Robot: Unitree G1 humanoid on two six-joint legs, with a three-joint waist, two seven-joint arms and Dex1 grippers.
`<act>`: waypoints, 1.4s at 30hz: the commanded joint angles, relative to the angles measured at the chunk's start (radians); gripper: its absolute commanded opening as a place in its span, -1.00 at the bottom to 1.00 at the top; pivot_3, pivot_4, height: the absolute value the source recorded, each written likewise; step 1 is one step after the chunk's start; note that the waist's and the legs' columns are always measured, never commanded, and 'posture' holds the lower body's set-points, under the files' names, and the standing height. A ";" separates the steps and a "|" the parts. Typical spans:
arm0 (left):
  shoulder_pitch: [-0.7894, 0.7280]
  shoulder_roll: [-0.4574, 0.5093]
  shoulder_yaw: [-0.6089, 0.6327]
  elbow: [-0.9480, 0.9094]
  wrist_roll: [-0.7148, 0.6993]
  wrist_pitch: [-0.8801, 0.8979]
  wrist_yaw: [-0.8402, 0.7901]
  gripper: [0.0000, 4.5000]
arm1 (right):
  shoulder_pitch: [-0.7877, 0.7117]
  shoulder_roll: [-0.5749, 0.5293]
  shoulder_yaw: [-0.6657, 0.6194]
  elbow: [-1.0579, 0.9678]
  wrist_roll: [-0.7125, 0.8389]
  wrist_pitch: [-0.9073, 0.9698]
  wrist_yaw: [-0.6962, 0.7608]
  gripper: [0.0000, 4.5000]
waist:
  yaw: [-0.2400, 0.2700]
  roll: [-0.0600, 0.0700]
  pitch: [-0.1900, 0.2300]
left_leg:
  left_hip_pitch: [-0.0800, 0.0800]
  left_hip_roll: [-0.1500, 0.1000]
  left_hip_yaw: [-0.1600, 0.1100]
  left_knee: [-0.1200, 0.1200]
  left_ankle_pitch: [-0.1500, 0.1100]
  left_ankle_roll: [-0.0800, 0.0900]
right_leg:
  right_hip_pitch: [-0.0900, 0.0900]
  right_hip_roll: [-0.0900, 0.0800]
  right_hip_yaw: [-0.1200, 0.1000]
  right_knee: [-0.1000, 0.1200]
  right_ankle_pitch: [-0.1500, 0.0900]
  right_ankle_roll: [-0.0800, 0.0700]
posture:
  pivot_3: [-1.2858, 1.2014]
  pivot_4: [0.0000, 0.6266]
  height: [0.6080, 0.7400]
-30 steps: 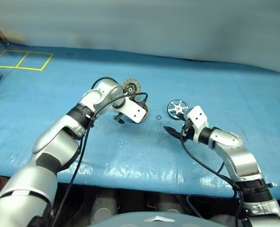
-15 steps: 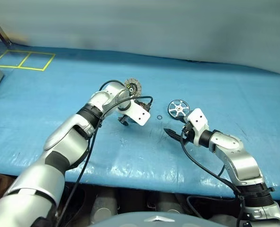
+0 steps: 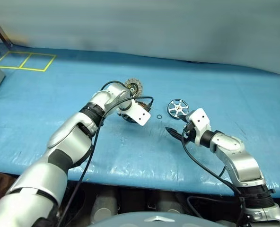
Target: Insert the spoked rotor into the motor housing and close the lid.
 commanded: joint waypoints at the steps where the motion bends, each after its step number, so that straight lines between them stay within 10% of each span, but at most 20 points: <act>1: 0.057 0.044 0.007 -0.143 -0.034 -0.044 -0.074 0.00 | 0.011 0.009 -0.036 -0.024 0.011 -0.034 -0.016 0.83 | -0.003 0.000 0.000 | 0.000 0.000 0.000 -0.001 0.000 0.000 | 0.000 0.000 0.000 0.000 0.000 -0.001 | 0.03 -0.52 1.00; 16: 0.261 0.162 0.017 -0.615 -0.099 0.001 -0.237 0.00 | 0.030 0.056 -0.040 0.001 0.001 -0.090 -0.057 0.83 | -0.003 0.000 0.000 | 0.000 0.000 0.000 -0.002 -0.001 0.000 | 0.000 0.001 0.000 0.001 -0.004 0.000 | 0.03 -0.52 1.00; 27: 0.297 0.197 0.009 -0.632 -0.076 -0.047 -0.210 0.00 | 0.022 0.063 -0.036 0.021 -0.002 -0.111 -0.061 0.83 | 0.000 0.000 0.000 | 0.001 0.000 0.000 -0.002 -0.001 0.000 | 0.000 0.002 0.001 0.001 -0.004 0.000 | 0.03 -0.52 1.00; 31: 0.308 0.219 0.037 -0.648 -0.097 -0.085 -0.166 0.57 | 0.017 0.067 -0.033 0.035 -0.003 -0.118 -0.062 0.83 | -0.001 0.000 0.000 | 0.001 0.000 0.000 -0.002 -0.001 0.000 | 0.000 0.002 0.001 0.001 -0.004 0.000 | 0.03 -0.52 1.00; 42: 0.384 0.312 0.148 -0.780 -0.247 -0.024 -0.176 0.57 | 0.003 0.091 -0.027 0.080 -0.007 -0.139 -0.062 0.83 | -0.004 0.001 0.000 | 0.001 0.000 0.000 -0.002 -0.001 0.000 | 0.000 0.002 0.001 0.001 -0.004 0.000 | 0.03 -0.52 1.00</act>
